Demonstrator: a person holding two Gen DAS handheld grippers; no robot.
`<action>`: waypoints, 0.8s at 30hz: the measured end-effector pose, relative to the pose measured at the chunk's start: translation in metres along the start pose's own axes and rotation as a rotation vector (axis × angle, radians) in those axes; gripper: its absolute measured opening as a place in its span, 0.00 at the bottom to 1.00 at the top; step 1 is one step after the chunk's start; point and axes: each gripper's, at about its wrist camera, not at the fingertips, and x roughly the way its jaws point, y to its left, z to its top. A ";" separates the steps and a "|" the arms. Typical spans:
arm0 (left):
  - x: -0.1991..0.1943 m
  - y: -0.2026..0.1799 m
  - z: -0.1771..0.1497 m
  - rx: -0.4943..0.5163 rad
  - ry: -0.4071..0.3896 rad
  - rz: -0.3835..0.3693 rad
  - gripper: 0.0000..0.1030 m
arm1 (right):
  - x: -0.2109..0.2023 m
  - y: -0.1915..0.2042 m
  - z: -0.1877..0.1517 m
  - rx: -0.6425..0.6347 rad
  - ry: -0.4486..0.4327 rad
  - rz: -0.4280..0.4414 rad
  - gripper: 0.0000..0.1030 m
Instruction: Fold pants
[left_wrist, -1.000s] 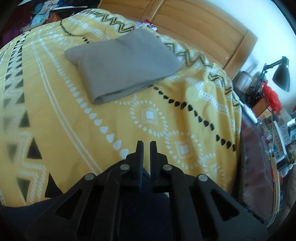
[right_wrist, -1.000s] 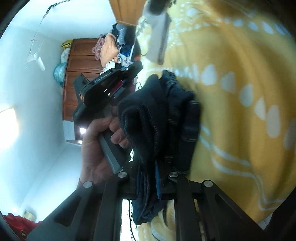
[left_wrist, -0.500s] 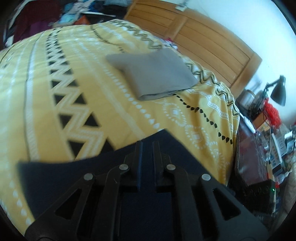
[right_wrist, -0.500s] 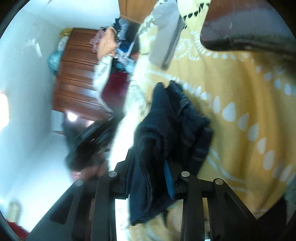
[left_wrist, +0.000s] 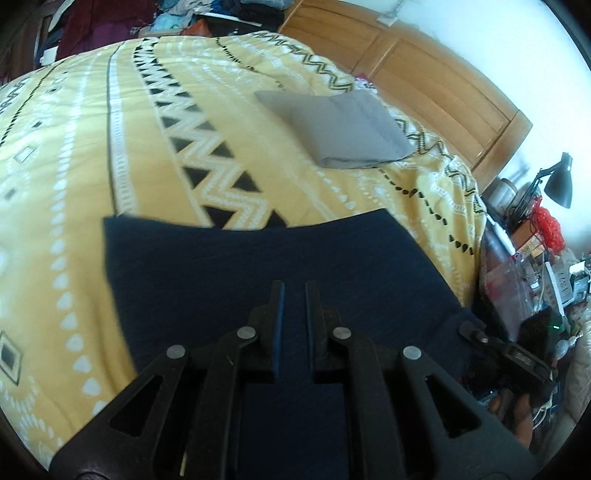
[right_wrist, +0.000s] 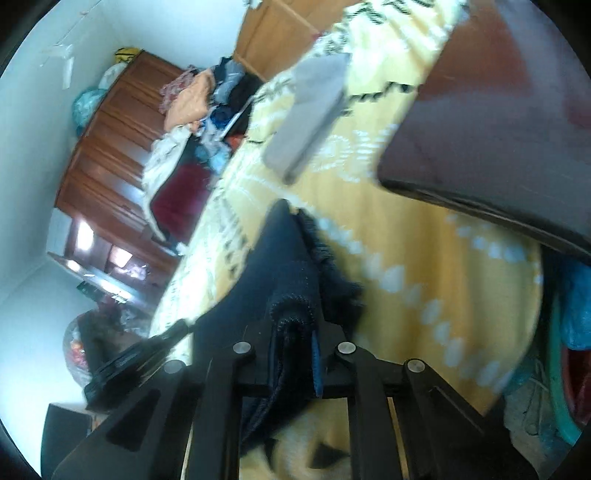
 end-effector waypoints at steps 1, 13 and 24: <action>-0.001 0.006 -0.002 -0.011 0.002 0.008 0.10 | 0.006 -0.005 0.000 -0.011 0.029 -0.012 0.16; -0.025 0.073 -0.048 -0.193 0.069 -0.006 0.49 | -0.035 0.064 0.019 -0.431 0.067 -0.202 0.42; 0.005 0.083 -0.062 -0.298 0.092 -0.259 0.55 | 0.146 0.081 0.148 -0.394 0.750 -0.227 0.55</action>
